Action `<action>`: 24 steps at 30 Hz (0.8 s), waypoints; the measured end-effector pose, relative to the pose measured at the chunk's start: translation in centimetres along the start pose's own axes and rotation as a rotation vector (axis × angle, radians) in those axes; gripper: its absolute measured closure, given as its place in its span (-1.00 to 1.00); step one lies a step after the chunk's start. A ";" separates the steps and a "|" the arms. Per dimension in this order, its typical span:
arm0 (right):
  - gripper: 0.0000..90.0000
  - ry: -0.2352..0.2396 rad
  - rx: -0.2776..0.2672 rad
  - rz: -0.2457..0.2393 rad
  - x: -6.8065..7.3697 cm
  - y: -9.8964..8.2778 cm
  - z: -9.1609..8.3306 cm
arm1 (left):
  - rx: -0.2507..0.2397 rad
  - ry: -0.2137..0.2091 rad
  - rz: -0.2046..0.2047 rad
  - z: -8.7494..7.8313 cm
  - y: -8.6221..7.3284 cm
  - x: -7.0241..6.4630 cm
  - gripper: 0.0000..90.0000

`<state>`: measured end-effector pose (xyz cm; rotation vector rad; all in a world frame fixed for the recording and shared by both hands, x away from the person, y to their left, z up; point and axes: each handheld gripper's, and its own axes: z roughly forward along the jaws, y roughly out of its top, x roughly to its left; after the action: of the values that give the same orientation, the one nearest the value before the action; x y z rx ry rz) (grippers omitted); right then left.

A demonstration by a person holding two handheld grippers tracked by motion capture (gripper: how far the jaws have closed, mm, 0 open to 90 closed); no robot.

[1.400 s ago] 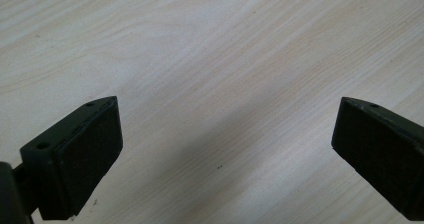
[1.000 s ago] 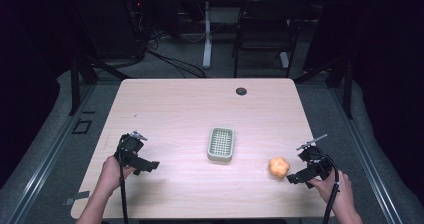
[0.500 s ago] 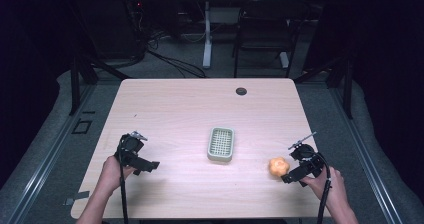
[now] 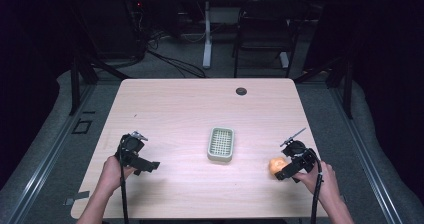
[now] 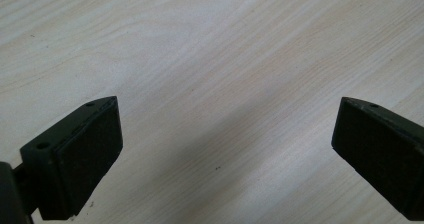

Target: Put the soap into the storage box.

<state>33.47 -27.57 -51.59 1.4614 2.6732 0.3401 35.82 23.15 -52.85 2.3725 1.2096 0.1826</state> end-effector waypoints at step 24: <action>-0.92 0.004 0.019 -0.009 0.9 2.4 1.0 | 0.002 0.000 0.001 0.0 0.0 0.0 -1.00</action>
<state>35.16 -25.40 -52.01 1.4547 2.6929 0.3184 35.84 23.18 -52.88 2.3748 1.2086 0.1813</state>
